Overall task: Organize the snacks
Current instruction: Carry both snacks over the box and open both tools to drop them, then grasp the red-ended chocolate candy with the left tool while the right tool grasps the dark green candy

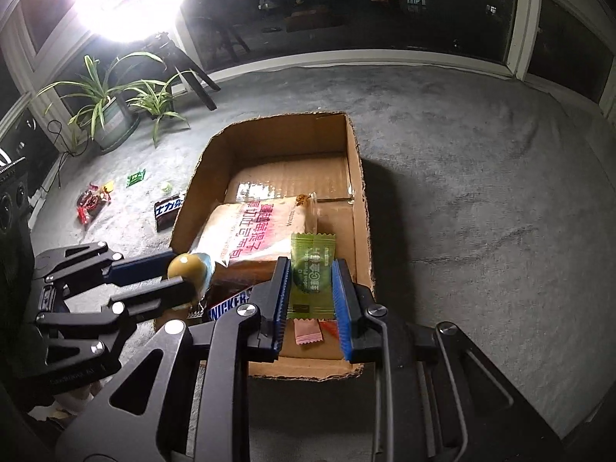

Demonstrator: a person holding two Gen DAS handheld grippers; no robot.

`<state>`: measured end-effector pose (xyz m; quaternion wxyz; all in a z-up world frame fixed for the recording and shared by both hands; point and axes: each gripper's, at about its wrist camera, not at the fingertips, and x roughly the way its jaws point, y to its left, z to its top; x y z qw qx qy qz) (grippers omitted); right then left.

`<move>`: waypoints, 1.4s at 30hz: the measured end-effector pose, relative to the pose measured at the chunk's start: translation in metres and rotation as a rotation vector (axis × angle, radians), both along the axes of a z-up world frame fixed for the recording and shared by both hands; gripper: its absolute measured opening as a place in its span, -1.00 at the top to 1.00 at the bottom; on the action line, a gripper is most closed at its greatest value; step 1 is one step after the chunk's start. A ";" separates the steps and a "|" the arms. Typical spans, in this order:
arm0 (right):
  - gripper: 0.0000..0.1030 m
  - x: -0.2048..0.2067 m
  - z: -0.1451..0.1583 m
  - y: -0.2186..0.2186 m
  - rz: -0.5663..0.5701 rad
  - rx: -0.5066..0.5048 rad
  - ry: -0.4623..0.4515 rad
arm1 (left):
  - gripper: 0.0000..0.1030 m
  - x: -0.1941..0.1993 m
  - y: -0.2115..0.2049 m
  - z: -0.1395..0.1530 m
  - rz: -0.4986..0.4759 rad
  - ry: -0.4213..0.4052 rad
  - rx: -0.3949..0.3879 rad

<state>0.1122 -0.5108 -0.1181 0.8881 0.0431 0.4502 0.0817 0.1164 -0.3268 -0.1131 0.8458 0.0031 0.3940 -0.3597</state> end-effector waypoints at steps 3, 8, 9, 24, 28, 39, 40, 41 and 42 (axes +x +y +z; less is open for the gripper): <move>0.40 0.000 0.000 0.001 -0.004 -0.002 -0.001 | 0.30 0.000 -0.003 0.000 -0.002 0.006 0.006; 0.09 -0.001 0.006 0.003 -0.014 -0.010 -0.018 | 0.06 0.002 0.004 0.001 0.020 0.010 -0.002; 0.09 -0.001 0.008 0.004 -0.016 -0.010 -0.022 | 0.06 0.003 0.006 0.002 0.024 0.010 -0.002; 0.03 0.007 0.027 0.055 0.034 0.015 -0.061 | 0.06 0.004 0.064 0.014 0.091 -0.007 -0.011; 0.03 0.013 0.031 0.079 0.069 0.019 -0.067 | 0.06 0.005 0.090 0.015 0.123 -0.014 -0.004; 0.03 0.040 0.030 0.163 0.192 0.025 -0.059 | 0.06 0.016 0.205 0.000 0.301 0.006 0.027; 0.03 0.045 0.029 0.172 0.203 0.024 -0.055 | 0.06 0.017 0.215 -0.001 0.319 0.010 0.028; 0.03 0.048 0.027 0.178 0.214 0.028 -0.051 | 0.06 0.018 0.226 -0.003 0.336 0.013 0.030; 0.03 0.052 0.025 0.185 0.229 0.033 -0.046 | 0.06 0.020 0.234 -0.003 0.347 0.013 0.034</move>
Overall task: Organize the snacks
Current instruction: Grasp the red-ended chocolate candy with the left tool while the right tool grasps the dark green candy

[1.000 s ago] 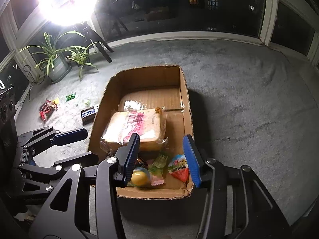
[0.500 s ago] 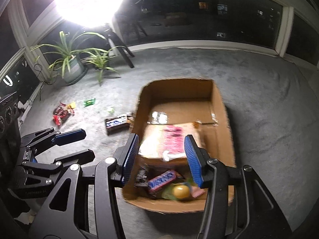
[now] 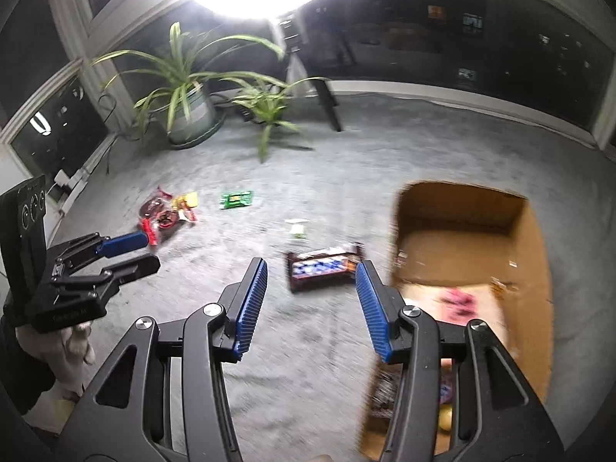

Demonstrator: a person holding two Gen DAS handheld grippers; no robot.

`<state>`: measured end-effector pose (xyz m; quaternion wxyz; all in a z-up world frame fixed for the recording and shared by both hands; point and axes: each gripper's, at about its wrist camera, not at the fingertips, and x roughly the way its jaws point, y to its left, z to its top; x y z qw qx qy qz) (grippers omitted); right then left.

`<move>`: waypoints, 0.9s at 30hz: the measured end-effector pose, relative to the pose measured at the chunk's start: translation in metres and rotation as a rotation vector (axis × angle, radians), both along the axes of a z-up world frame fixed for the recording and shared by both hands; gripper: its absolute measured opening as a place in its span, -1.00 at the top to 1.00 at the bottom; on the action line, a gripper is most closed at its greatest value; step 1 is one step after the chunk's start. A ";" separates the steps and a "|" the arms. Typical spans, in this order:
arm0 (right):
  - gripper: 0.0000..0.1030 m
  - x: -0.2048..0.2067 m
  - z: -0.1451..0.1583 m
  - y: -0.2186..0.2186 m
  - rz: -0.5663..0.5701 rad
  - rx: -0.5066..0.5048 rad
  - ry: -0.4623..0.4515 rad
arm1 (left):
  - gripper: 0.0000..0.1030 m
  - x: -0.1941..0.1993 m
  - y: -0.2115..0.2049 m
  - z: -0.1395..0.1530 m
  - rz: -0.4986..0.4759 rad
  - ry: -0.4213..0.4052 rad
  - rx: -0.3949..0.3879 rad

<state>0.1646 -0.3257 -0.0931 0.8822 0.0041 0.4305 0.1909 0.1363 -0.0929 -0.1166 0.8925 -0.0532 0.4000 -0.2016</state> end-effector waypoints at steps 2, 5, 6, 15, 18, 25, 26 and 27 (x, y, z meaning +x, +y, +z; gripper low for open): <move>0.03 0.010 -0.005 0.016 0.028 0.006 0.012 | 0.06 0.004 0.019 -0.002 0.024 0.002 0.012; 0.03 0.026 -0.012 0.036 0.060 0.020 0.031 | 0.06 0.011 0.039 -0.005 0.052 0.005 0.029; 0.03 0.033 -0.015 0.044 0.074 0.020 0.038 | 0.06 0.014 0.047 -0.006 0.058 0.009 0.033; 0.03 0.088 -0.046 0.080 0.127 0.067 0.140 | 0.06 0.041 0.089 -0.025 0.082 0.050 0.074; 0.03 0.106 -0.050 0.095 0.173 0.082 0.156 | 0.06 0.050 0.093 -0.031 0.076 0.057 0.081; 0.03 0.144 -0.067 0.125 0.230 0.119 0.191 | 0.06 0.069 0.096 -0.049 0.044 0.096 0.086; 0.03 0.148 -0.070 0.130 0.240 0.114 0.196 | 0.06 0.072 0.096 -0.052 0.045 0.103 0.089; 0.03 0.152 -0.074 0.136 0.253 0.109 0.204 | 0.06 0.074 0.096 -0.055 0.042 0.108 0.085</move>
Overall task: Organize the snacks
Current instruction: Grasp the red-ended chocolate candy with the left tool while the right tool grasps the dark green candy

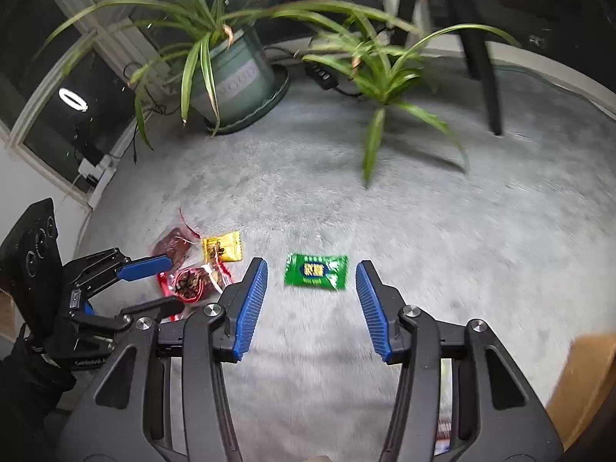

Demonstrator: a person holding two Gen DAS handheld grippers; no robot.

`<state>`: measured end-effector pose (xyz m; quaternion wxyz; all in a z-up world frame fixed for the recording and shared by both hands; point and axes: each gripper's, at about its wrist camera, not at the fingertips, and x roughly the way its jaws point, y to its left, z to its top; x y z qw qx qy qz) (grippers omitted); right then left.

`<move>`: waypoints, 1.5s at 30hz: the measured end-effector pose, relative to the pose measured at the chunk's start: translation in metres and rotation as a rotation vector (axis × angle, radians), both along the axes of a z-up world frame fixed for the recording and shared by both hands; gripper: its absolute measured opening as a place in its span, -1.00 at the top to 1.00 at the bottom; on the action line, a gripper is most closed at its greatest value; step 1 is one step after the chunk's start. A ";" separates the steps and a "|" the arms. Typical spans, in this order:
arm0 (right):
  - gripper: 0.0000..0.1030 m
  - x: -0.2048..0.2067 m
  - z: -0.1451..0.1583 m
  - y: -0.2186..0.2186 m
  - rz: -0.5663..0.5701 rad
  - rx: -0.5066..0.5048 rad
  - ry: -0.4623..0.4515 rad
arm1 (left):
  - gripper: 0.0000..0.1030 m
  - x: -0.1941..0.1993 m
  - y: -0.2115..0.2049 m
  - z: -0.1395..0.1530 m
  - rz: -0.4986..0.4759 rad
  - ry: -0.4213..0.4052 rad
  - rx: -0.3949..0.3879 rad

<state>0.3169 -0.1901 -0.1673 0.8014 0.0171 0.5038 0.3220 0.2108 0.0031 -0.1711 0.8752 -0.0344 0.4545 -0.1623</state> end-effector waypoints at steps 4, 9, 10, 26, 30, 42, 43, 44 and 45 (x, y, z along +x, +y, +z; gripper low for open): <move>0.03 0.012 -0.012 0.018 0.044 -0.031 0.011 | 0.06 0.007 -0.001 -0.006 -0.004 0.014 0.001; 0.03 0.023 -0.027 0.033 0.095 -0.052 0.031 | 0.06 0.010 -0.003 -0.008 -0.018 0.022 0.001; 0.03 0.024 -0.029 0.034 0.100 -0.059 0.034 | 0.06 0.012 -0.004 -0.009 -0.020 0.023 0.001; 0.07 0.009 -0.034 0.038 0.217 -0.095 0.056 | 0.06 0.017 -0.016 -0.020 -0.043 0.044 0.042; 0.44 0.004 -0.033 0.049 0.223 -0.198 -0.013 | 0.08 0.017 -0.014 -0.023 -0.033 0.049 0.038; 0.57 -0.013 -0.031 0.067 0.253 -0.383 -0.137 | 0.31 0.018 -0.014 -0.023 -0.001 0.036 0.061; 0.59 -0.014 -0.031 0.067 0.248 -0.382 -0.137 | 0.31 0.017 -0.014 -0.023 0.004 0.035 0.060; 0.61 -0.016 -0.030 0.065 0.242 -0.378 -0.137 | 0.32 0.017 -0.013 -0.023 0.007 0.035 0.059; 0.61 -0.017 -0.030 0.064 0.238 -0.373 -0.137 | 0.32 0.016 -0.013 -0.023 0.009 0.033 0.058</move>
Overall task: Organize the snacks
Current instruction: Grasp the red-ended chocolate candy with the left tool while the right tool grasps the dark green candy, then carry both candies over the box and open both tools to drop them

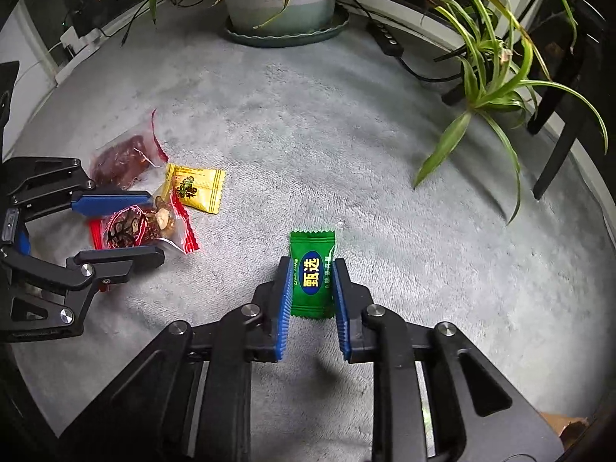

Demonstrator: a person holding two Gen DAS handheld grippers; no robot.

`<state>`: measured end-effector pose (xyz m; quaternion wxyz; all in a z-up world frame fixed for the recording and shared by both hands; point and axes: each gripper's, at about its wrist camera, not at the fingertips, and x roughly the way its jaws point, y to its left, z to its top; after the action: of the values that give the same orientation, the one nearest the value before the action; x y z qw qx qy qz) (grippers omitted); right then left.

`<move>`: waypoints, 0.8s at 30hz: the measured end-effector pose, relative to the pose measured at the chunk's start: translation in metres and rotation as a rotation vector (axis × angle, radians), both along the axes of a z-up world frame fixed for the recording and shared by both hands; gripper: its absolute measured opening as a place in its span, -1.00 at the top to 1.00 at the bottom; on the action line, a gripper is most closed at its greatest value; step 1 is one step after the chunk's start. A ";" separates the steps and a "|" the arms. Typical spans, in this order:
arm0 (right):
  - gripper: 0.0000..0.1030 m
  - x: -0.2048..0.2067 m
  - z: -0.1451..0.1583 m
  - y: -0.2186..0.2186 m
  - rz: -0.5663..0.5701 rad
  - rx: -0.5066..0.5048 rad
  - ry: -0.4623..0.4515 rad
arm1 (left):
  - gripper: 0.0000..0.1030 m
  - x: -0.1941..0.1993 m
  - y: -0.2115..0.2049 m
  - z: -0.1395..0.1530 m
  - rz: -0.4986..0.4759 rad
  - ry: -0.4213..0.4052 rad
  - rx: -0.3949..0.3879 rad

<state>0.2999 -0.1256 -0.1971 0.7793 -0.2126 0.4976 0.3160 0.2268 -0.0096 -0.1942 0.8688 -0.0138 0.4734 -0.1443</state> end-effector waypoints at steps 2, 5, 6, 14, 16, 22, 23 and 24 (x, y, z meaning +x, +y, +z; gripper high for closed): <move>0.62 -0.003 0.003 -0.003 -0.009 0.021 0.000 | 0.32 -0.002 0.002 0.001 0.007 -0.004 -0.006; 0.62 -0.008 0.009 -0.009 -0.031 0.041 -0.004 | 0.32 -0.007 0.003 0.004 0.011 -0.012 -0.010; 0.62 -0.010 0.012 -0.012 -0.037 0.055 -0.004 | 0.32 -0.008 0.003 0.005 0.012 -0.015 -0.010; 0.62 -0.028 0.047 -0.042 -0.087 0.133 -0.030 | 0.33 -0.019 -0.005 0.028 0.007 -0.060 -0.037; 0.62 -0.034 0.057 -0.055 -0.109 0.156 -0.041 | 0.33 -0.022 -0.011 0.035 -0.002 -0.075 -0.042; 0.62 -0.057 0.085 -0.101 -0.186 0.210 -0.079 | 0.33 -0.033 -0.035 0.055 -0.037 -0.115 -0.061; 0.62 -0.059 0.089 -0.109 -0.197 0.215 -0.088 | 0.33 -0.036 -0.043 0.059 -0.048 -0.123 -0.066; 0.62 -0.061 0.093 -0.118 -0.209 0.219 -0.097 | 0.33 -0.036 -0.048 0.061 -0.055 -0.127 -0.069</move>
<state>0.2385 -0.2435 -0.1043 0.8495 -0.0884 0.4416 0.2747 0.1908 -0.0574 -0.1334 0.8918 -0.0214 0.4122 -0.1850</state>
